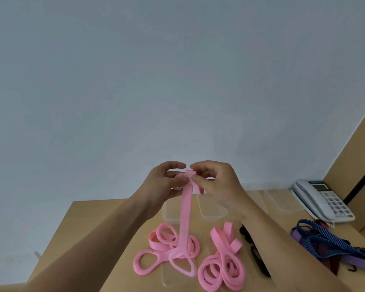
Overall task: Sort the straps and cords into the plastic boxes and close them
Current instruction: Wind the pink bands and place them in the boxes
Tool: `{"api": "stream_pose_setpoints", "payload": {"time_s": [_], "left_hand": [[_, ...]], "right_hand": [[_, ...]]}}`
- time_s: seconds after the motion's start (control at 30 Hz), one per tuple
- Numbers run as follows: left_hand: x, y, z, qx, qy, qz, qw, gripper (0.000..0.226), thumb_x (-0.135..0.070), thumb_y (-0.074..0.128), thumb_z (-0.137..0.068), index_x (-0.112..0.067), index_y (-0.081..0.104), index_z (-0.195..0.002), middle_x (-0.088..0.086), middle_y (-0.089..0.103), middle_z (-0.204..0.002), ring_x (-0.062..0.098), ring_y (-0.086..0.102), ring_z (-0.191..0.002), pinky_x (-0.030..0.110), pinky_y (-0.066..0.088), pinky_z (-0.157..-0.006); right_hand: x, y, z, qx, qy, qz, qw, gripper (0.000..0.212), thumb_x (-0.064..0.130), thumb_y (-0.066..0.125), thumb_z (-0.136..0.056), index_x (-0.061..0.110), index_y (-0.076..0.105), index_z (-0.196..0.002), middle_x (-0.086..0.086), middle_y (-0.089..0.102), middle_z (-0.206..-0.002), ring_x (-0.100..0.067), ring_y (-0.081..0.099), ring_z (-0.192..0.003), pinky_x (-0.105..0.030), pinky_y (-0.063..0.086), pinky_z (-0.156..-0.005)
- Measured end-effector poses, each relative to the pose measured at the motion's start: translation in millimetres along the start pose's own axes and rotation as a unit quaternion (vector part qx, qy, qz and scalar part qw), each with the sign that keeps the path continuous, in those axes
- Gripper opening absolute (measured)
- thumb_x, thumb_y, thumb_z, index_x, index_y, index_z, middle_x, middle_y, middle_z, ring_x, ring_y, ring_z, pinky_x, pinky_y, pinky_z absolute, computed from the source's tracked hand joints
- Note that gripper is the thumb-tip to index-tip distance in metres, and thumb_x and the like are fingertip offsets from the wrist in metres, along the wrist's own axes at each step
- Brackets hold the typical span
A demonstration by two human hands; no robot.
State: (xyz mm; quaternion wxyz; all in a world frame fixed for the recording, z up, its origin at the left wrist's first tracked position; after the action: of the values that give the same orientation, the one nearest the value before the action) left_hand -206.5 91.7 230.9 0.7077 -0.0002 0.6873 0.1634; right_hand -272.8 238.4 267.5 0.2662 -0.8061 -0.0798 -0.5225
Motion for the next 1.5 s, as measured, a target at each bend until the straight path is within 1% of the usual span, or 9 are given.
{"api": "stream_pose_setpoints", "payload": {"time_s": [0.23,0.43,0.63,0.83,1.03,1.17,1.27,1.37,1.5], "left_hand": [[16.6,2.5,3.7,0.044,-0.066,-0.046,0.996,0.031,-0.017,0.068,-0.094,-0.001,0.063,-0.120,0.016,0.074,-0.116,0.032,0.071,-0.110,0.047,0.056,-0.099],[16.1,-2.4,3.2,0.027,-0.070,-0.025,0.997,0.027,-0.032,0.071,-0.093,-0.006,0.071,-0.099,0.019,0.071,-0.105,0.033,0.071,-0.095,0.043,0.059,-0.091],[20.4,-0.7,4.6,0.050,-0.083,0.005,0.995,0.047,-0.037,0.074,-0.087,-0.003,0.068,-0.118,0.020,0.071,-0.118,0.035,0.071,-0.104,0.044,0.059,-0.092],[20.0,3.5,4.7,0.053,-0.091,0.137,0.985,0.037,-0.025,0.077,-0.085,-0.002,0.067,-0.113,0.019,0.072,-0.117,0.032,0.071,-0.105,0.035,0.060,-0.085],[23.2,-4.5,1.8,0.002,-0.085,0.145,0.986,0.040,0.005,0.066,-0.089,0.000,0.054,-0.128,0.024,0.072,-0.115,0.036,0.073,-0.100,0.037,0.062,-0.082],[24.6,-4.0,1.4,0.004,-0.079,0.089,0.993,0.043,0.008,0.064,-0.091,-0.005,0.052,-0.130,0.026,0.071,-0.117,0.040,0.070,-0.107,0.044,0.057,-0.095],[22.1,-4.1,-0.7,0.000,-0.064,0.080,0.995,0.041,0.009,0.064,-0.091,-0.006,0.056,-0.128,0.023,0.073,-0.114,0.036,0.071,-0.096,0.041,0.060,-0.089],[18.0,-1.7,-0.6,0.005,-0.051,0.076,0.996,0.036,0.004,0.064,-0.094,-0.005,0.055,-0.128,0.018,0.074,-0.114,0.036,0.073,-0.102,0.039,0.062,-0.086],[18.2,1.7,1.4,0.009,-0.057,0.074,0.996,0.034,-0.004,0.067,-0.095,-0.001,0.055,-0.127,0.019,0.075,-0.114,0.036,0.073,-0.104,0.036,0.060,-0.088]], "right_hand": [[1.3,-0.5,1.3,-0.040,-0.023,0.013,0.999,0.017,0.006,0.078,-0.083,0.022,0.078,-0.088,0.010,0.075,-0.082,-0.004,0.067,-0.064,-0.024,0.056,-0.060],[6.4,1.1,8.8,-0.071,-0.079,0.019,0.994,0.028,-0.009,0.073,-0.080,0.019,0.077,-0.084,0.011,0.073,-0.087,-0.008,0.070,-0.084,-0.029,0.059,-0.078],[8.5,3.6,13.3,-0.080,-0.118,0.025,0.990,0.029,-0.017,0.071,-0.074,0.011,0.078,-0.084,0.006,0.071,-0.084,-0.015,0.068,-0.080,-0.036,0.059,-0.077],[20.2,8.0,23.1,-0.092,-0.209,0.096,0.969,0.028,-0.017,0.078,-0.070,0.008,0.078,-0.080,0.001,0.069,-0.083,0.000,0.065,-0.078,-0.011,0.049,-0.075],[17.2,10.8,28.3,-0.061,-0.223,0.120,0.966,0.022,-0.013,0.079,-0.071,0.007,0.079,-0.081,-0.001,0.070,-0.087,0.004,0.065,-0.088,-0.019,0.052,-0.080],[11.6,7.3,26.8,-0.080,-0.198,0.117,0.970,0.027,0.000,0.082,-0.072,0.015,0.079,-0.094,0.005,0.068,-0.094,-0.008,0.065,-0.086,-0.019,0.050,-0.083],[-2.5,5.0,19.6,-0.072,-0.115,0.085,0.987,0.032,0.009,0.083,-0.076,0.021,0.074,-0.105,0.007,0.066,-0.104,-0.007,0.066,-0.097,-0.018,0.051,-0.087],[-21.5,10.1,14.1,-0.027,0.014,-0.029,0.999,0.030,0.010,0.081,-0.082,0.031,0.070,-0.101,0.004,0.071,-0.093,-0.017,0.071,-0.082,-0.025,0.059,-0.069],[-25.6,6.4,11.9,-0.043,0.030,-0.081,0.995,0.022,0.005,0.078,-0.084,0.026,0.075,-0.091,-0.001,0.074,-0.084,-0.023,0.074,-0.074,-0.025,0.059,-0.063]]}}
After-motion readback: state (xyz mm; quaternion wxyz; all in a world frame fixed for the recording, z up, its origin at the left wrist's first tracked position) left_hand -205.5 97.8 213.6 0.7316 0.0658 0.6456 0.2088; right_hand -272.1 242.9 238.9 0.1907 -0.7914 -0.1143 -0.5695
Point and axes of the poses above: each hand's wrist, its own z-axis away from the middle knuckle, its own y-axis out of the palm, x = y × z, the point moved 7 cm from there along -z, towards the middle knuckle
